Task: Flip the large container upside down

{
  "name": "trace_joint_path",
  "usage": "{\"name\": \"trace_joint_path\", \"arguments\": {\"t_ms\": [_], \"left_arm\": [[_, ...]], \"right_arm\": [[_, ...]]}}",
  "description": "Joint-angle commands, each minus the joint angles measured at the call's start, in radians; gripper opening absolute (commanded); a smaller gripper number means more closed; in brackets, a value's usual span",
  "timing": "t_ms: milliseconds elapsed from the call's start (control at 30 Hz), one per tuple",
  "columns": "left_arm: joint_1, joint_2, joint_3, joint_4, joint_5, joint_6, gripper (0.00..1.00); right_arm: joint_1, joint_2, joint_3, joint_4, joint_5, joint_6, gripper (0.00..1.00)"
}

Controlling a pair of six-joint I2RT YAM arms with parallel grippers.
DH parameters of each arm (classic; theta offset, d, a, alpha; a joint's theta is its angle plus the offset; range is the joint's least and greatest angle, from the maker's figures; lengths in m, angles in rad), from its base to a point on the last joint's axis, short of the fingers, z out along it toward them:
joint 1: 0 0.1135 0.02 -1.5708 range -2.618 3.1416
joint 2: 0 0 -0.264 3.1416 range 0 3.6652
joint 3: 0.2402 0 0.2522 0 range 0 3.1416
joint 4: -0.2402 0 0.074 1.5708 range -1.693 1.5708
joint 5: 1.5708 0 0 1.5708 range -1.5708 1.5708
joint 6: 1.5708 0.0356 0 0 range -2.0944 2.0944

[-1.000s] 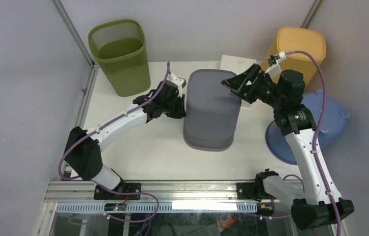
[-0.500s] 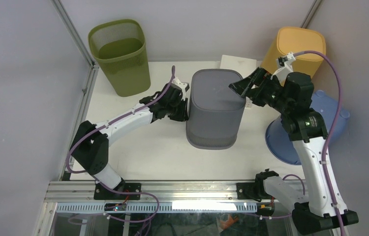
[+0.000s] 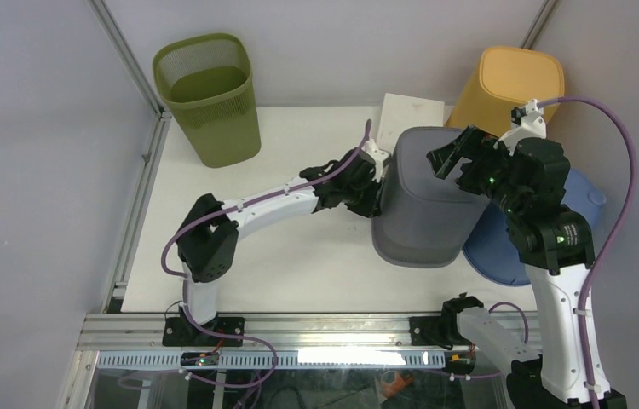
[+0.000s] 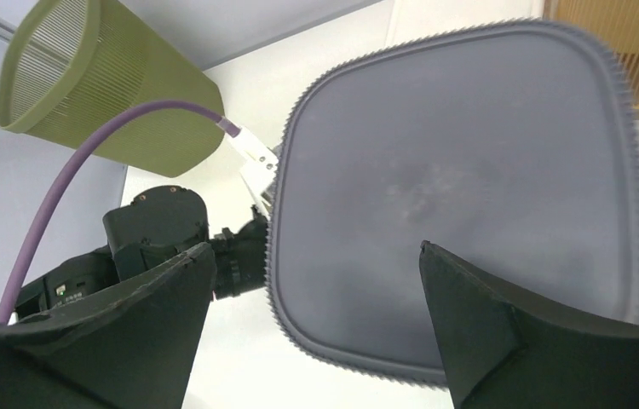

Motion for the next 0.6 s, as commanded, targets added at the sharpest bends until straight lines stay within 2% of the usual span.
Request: {"name": "trace_joint_path", "arguments": {"t_ms": [0, 100, 267, 367, 433, 567], "left_arm": [[-0.034, 0.013, 0.107, 0.039, 0.069, 0.009, 0.25], [-0.030, -0.049, 0.126, -0.052, -0.003, 0.075, 0.36], [0.005, -0.186, 0.178, -0.225, -0.195, 0.176, 0.80], [0.092, -0.260, 0.212, -0.259, -0.260, 0.186, 0.95], [0.167, -0.301, 0.222, -0.252, -0.295, 0.181, 0.99], [0.301, -0.354, 0.225, -0.193, -0.408, 0.180, 0.99]], "right_arm": [[0.003, 0.007, 0.043, -0.002, 0.027, -0.019, 0.94], [0.003, 0.005, 0.053, -0.016, 0.029, -0.033, 0.94], [0.003, 0.007, 0.057, -0.009, 0.041, -0.055, 0.94], [0.003, 0.009, 0.045, 0.017, 0.029, -0.048, 0.94], [0.004, 0.011, 0.036, 0.031, 0.015, -0.041, 0.94], [0.004, 0.010, 0.021, 0.039, -0.006, -0.032, 0.94]]}}
